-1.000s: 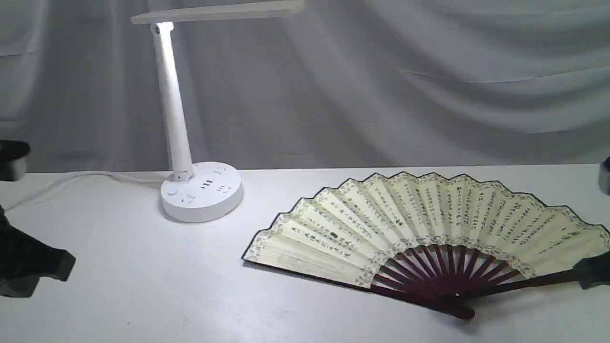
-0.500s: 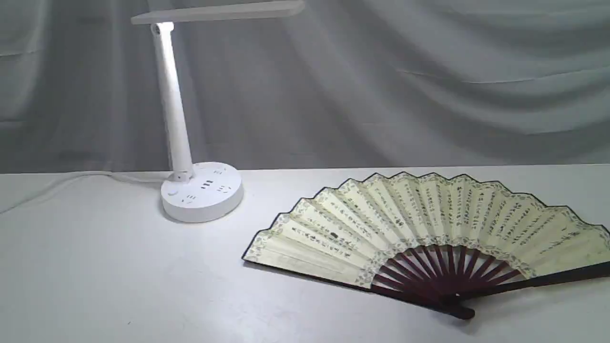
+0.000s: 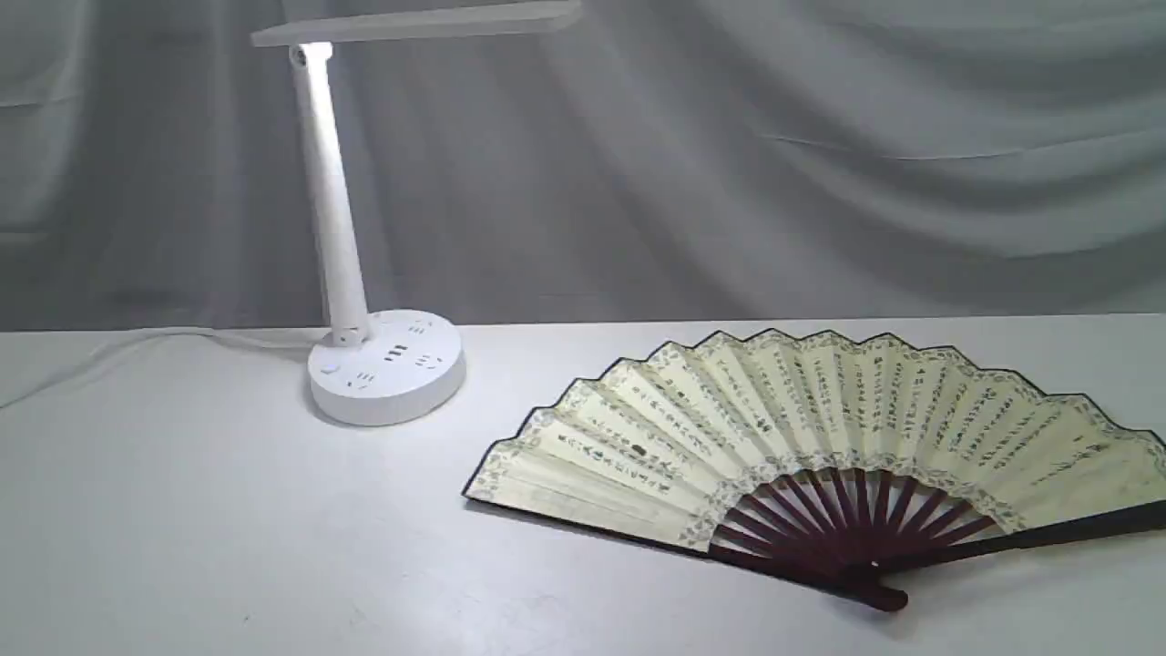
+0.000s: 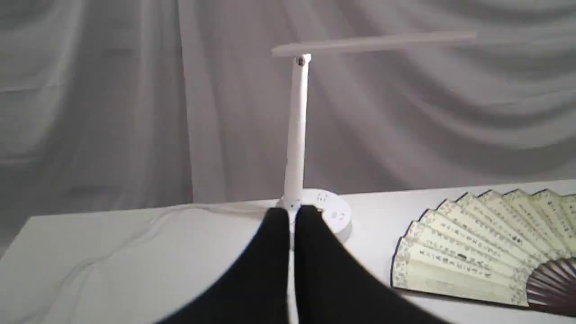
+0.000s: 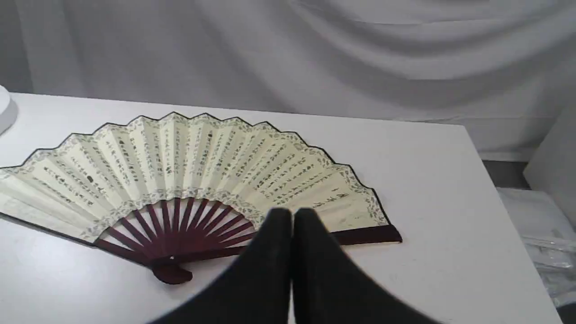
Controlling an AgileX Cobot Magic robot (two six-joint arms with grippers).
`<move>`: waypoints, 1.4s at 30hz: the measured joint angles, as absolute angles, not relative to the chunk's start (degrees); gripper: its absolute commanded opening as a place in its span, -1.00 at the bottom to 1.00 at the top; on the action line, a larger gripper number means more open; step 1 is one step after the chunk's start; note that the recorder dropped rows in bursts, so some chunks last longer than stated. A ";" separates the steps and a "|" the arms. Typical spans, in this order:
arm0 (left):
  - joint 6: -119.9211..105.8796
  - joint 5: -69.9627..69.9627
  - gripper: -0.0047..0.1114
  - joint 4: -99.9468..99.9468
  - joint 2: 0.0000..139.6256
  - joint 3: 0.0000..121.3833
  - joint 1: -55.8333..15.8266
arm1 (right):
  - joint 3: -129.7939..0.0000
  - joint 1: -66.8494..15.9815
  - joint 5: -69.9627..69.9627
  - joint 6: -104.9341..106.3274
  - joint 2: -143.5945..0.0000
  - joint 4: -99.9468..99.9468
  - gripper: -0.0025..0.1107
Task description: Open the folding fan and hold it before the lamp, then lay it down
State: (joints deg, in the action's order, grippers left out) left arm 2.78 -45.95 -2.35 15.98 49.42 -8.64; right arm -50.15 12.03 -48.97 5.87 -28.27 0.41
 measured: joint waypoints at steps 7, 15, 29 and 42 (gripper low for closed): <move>2.78 -46.69 -0.92 -2.35 5.60 49.42 -8.64 | -50.15 12.03 -55.52 5.87 -18.50 1.05 -0.96; 2.78 -49.19 -0.92 -2.35 0.00 49.53 -8.64 | -50.15 12.03 -61.15 5.87 -9.44 2.76 -0.96; 2.78 -51.00 -0.92 -2.35 -0.02 49.53 -8.64 | -48.99 12.03 -63.15 5.87 -0.09 2.78 -0.96; 2.78 -43.47 -0.92 -2.13 -0.02 43.97 -8.64 | -33.80 12.03 -48.04 5.42 -0.20 6.17 -0.96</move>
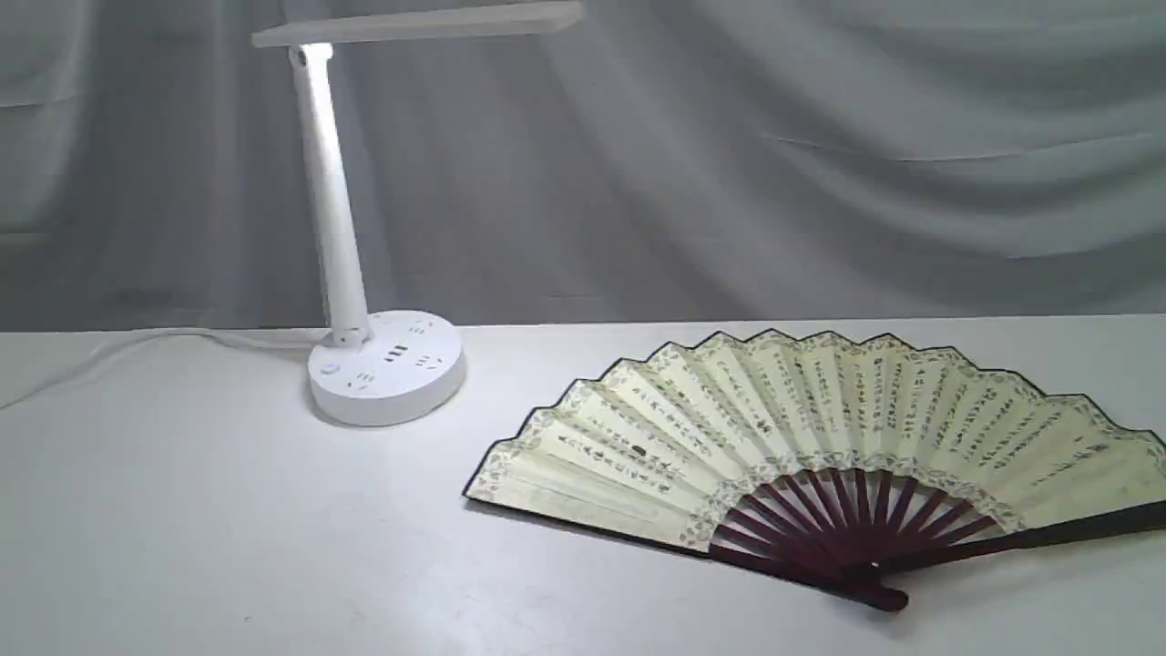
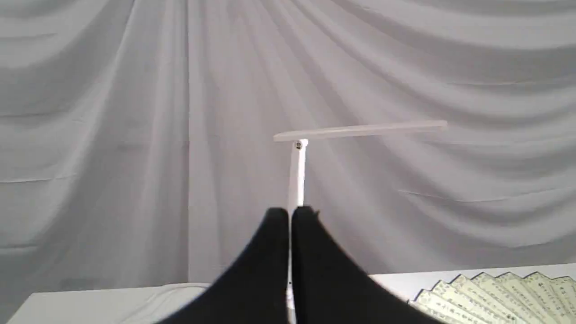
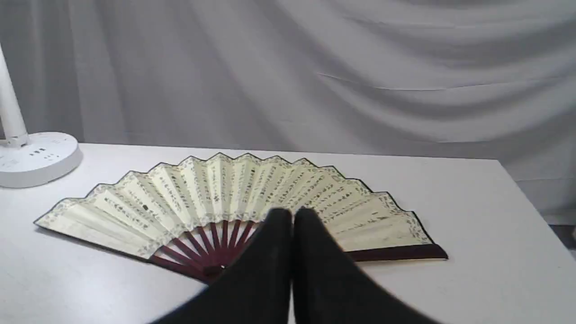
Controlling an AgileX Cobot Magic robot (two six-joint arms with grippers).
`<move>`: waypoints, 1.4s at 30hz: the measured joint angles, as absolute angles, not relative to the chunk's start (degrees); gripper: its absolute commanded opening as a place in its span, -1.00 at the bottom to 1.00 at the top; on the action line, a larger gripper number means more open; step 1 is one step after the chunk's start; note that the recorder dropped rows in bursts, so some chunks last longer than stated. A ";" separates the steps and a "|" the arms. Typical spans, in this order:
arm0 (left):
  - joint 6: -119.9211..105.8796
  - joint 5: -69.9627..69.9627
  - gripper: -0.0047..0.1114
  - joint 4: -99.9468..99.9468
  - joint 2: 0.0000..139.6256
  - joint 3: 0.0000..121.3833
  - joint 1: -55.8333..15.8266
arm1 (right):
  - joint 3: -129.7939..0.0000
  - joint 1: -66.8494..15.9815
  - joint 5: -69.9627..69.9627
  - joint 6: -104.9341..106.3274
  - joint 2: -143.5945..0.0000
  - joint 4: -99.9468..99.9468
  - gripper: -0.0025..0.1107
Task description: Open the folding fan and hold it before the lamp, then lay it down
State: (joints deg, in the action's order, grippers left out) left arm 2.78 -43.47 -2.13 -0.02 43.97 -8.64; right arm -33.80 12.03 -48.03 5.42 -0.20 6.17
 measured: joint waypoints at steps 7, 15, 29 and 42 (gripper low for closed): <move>2.78 -35.44 -0.92 -2.13 0.14 34.23 -8.64 | -23.85 12.03 -35.14 5.18 -0.15 8.26 -0.96; 2.78 -27.22 -0.92 -2.13 0.21 25.60 -8.64 | -17.24 12.03 -26.44 5.02 -0.15 8.14 -0.96; 2.78 -16.05 -0.92 -2.13 0.17 13.45 -8.64 | -0.86 12.03 -12.15 5.87 -0.25 -2.28 -0.96; 2.78 -6.00 -0.92 -2.13 0.17 0.27 -8.64 | -0.22 12.03 -12.04 5.97 -0.25 -3.03 -0.96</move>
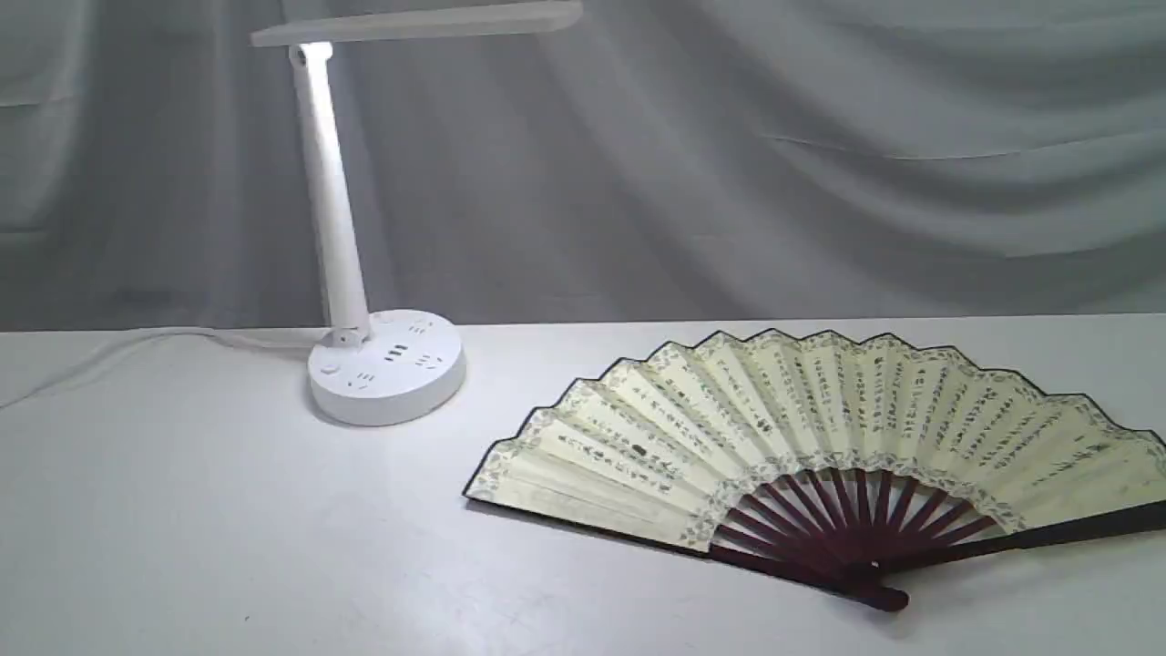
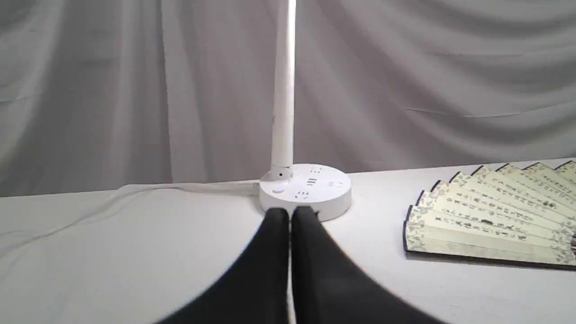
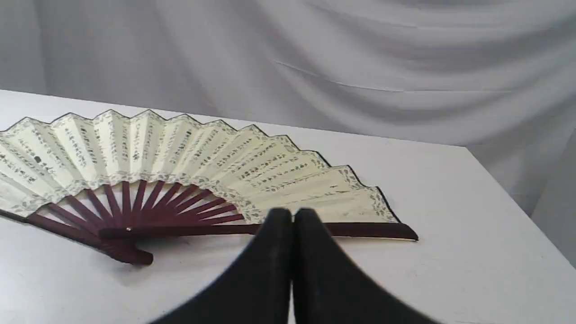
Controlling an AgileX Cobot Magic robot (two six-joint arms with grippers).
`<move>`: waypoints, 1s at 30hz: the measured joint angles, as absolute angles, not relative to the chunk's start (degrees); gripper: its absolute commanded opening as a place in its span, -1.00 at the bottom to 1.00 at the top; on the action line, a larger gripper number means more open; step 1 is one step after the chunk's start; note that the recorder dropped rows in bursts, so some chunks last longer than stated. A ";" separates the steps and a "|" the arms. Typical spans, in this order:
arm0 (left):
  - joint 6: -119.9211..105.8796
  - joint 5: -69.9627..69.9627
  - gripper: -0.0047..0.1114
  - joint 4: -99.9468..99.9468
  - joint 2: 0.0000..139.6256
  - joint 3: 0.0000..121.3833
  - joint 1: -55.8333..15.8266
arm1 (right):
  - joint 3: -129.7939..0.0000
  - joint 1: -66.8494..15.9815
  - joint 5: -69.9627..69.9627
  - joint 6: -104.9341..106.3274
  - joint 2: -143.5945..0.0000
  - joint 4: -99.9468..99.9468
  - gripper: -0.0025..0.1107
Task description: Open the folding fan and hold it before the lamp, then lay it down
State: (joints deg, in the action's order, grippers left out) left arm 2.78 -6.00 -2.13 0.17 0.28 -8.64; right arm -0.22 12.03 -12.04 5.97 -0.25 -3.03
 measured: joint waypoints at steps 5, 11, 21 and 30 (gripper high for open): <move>2.78 -5.48 -0.92 -2.13 0.17 0.27 -8.64 | -0.22 12.03 -11.95 5.97 -0.25 -3.03 -0.96; 2.78 -6.19 -0.92 -2.13 0.17 0.27 -8.64 | -0.22 12.03 -11.95 5.97 -0.25 -3.03 -0.96; 2.78 -10.35 -0.92 -2.13 0.17 0.27 -8.64 | -0.22 12.03 -11.95 5.97 -0.25 -3.03 -0.96; 2.78 -12.34 -0.92 -2.13 0.17 0.27 -5.30 | -0.22 12.03 -11.95 5.86 -0.25 -3.03 -0.96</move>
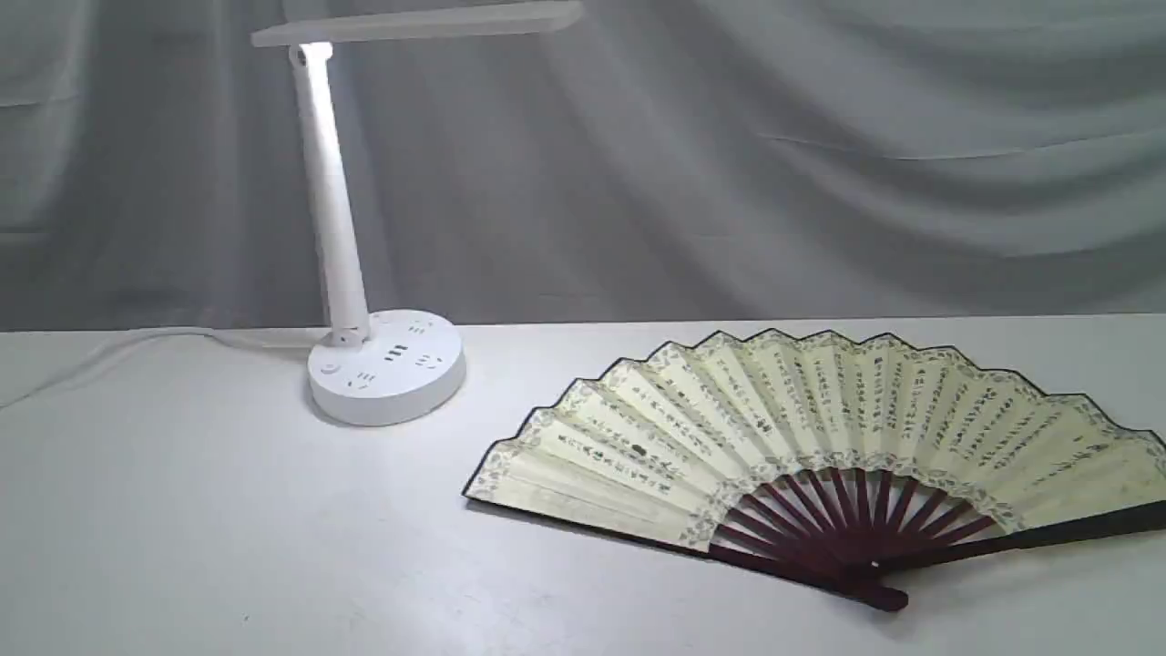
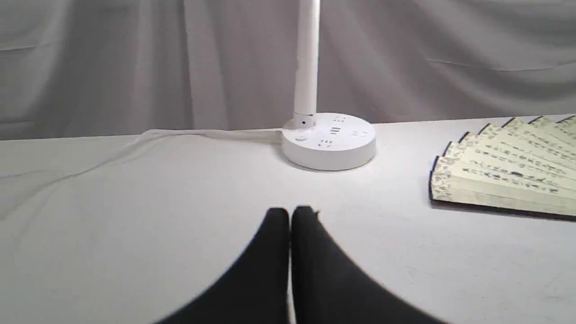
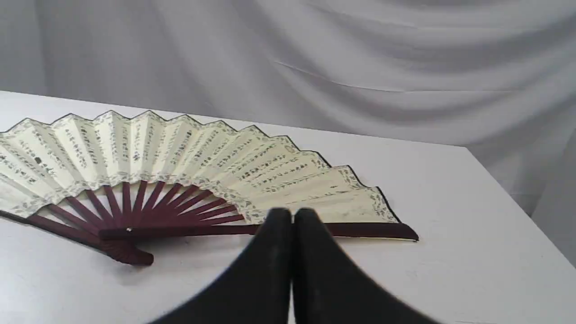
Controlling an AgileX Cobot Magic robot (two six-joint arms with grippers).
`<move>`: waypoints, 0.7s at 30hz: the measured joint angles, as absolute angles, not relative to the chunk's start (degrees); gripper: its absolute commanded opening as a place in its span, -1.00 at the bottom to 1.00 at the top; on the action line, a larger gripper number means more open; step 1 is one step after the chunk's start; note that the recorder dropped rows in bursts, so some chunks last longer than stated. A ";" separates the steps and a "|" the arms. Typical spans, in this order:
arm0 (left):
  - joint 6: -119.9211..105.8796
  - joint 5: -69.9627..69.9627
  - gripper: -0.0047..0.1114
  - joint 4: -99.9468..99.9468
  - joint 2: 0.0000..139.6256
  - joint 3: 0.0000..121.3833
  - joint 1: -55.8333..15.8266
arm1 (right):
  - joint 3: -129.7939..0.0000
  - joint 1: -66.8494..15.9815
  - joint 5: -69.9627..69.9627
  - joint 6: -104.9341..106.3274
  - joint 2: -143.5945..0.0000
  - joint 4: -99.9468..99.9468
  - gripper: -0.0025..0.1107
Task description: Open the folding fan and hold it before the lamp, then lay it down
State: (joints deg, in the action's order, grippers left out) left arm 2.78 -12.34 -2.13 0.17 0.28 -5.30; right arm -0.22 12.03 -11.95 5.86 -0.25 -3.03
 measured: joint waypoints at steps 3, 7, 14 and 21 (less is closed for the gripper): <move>2.78 -12.34 -0.92 -2.13 0.17 0.27 -3.58 | -0.22 12.03 -11.95 5.86 -0.25 -3.03 -0.96; 2.78 -12.34 -0.92 -2.13 0.17 0.27 -2.53 | -0.22 12.03 -11.95 5.86 -0.25 -3.03 -0.96; 2.78 -12.34 -0.92 -2.13 0.17 0.27 -2.41 | -0.22 12.03 -11.95 5.86 -0.25 -3.03 -0.96; 2.78 -12.34 -0.92 -2.13 0.17 0.27 -2.41 | -0.22 12.03 -11.95 5.86 -0.25 -3.03 -0.96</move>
State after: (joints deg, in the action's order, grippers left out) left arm 2.78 -12.34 -2.13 0.17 0.28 -2.41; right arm -0.22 12.03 -11.95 5.86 -0.25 -3.03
